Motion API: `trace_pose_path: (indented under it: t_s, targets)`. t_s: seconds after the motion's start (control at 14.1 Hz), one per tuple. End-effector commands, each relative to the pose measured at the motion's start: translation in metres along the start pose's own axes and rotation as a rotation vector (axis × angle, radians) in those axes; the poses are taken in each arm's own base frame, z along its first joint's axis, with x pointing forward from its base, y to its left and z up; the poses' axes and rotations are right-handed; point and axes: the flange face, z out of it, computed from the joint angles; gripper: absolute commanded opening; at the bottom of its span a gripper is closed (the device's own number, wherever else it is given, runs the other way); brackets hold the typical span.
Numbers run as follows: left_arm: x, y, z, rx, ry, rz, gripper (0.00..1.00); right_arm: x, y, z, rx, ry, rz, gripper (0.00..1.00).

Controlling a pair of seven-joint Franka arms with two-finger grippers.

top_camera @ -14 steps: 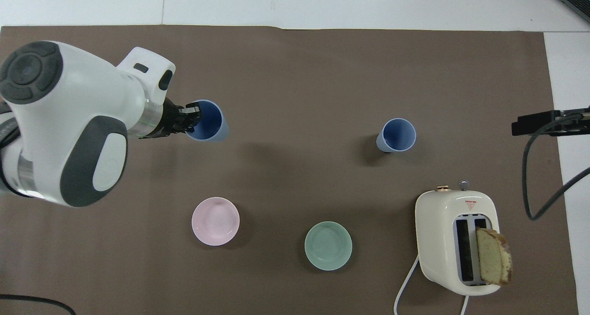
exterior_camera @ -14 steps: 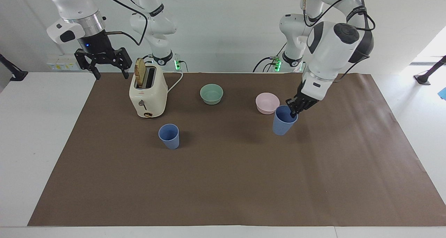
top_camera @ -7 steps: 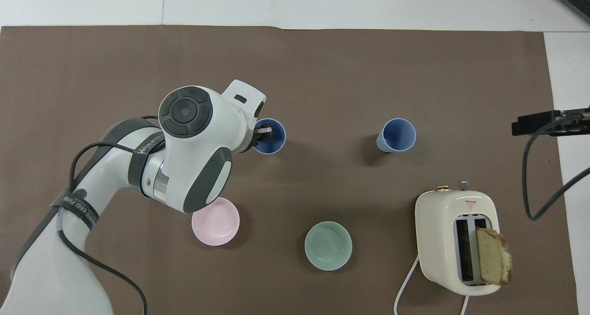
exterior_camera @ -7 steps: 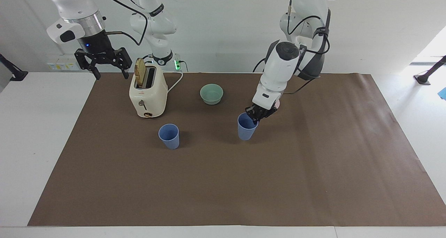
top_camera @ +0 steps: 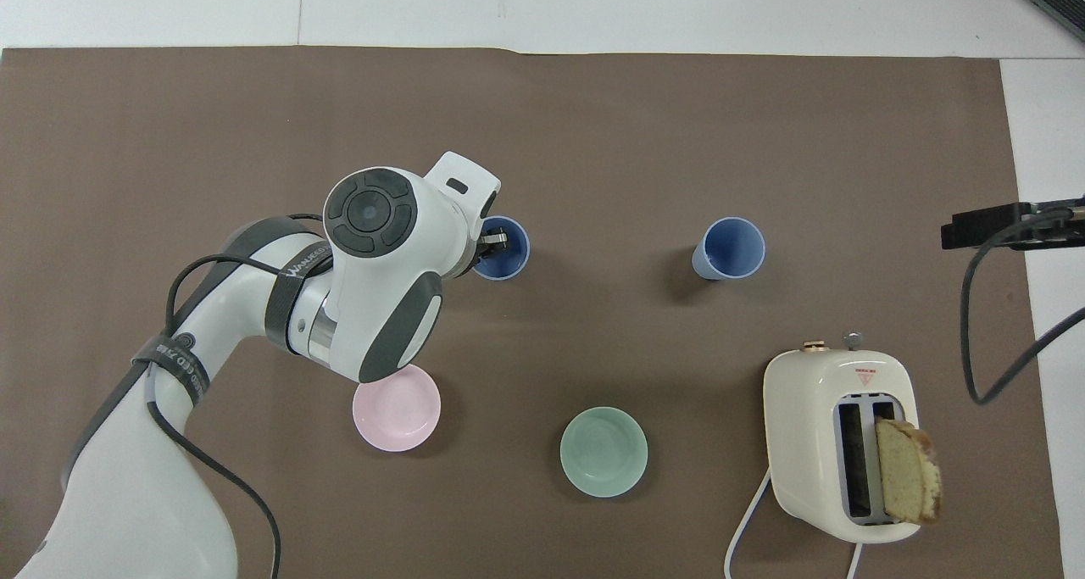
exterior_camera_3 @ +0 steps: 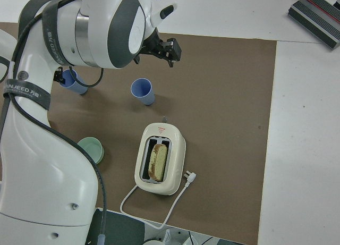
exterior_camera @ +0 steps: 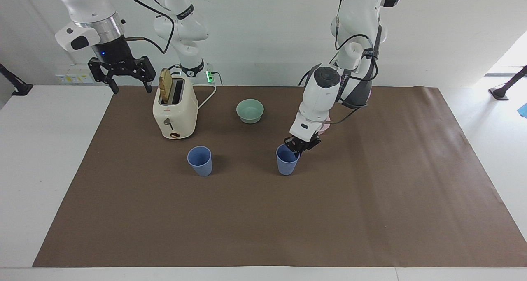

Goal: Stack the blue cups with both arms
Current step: 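Release the cup and withdraw the left gripper while the right gripper advances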

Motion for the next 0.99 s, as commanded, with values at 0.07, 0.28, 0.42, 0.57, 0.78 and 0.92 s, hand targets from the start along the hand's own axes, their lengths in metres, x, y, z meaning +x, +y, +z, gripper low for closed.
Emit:
trace_pose_path:
  t_s: [0.07,0.28,0.42,0.57,0.78,0.92]
  targets:
    - [-0.004,0.006,0.018,0.004,0.036,0.022,0.00,-0.004,0.002,-0.001,0.008,-0.008,-0.012,1.00]
    - [-0.002,0.005,0.017,0.004,0.037,0.022,0.69,-0.004,0.002,-0.001,0.008,-0.008,-0.010,1.00]
    - [0.001,0.004,0.010,0.026,0.047,0.041,1.00,-0.004,0.002,-0.001,0.010,-0.008,-0.012,1.00]
    - [0.013,-0.002,-0.010,0.048,0.042,0.037,1.00,-0.004,0.002,-0.001,0.010,-0.008,-0.012,1.00]
    - [0.034,-0.034,-0.042,0.059,0.050,0.020,1.00,-0.005,0.000,0.001,0.010,-0.013,-0.013,1.00]
    - [0.047,-0.070,-0.071,0.075,0.049,0.058,1.00,-0.007,-0.002,0.002,0.010,-0.011,-0.016,1.00]
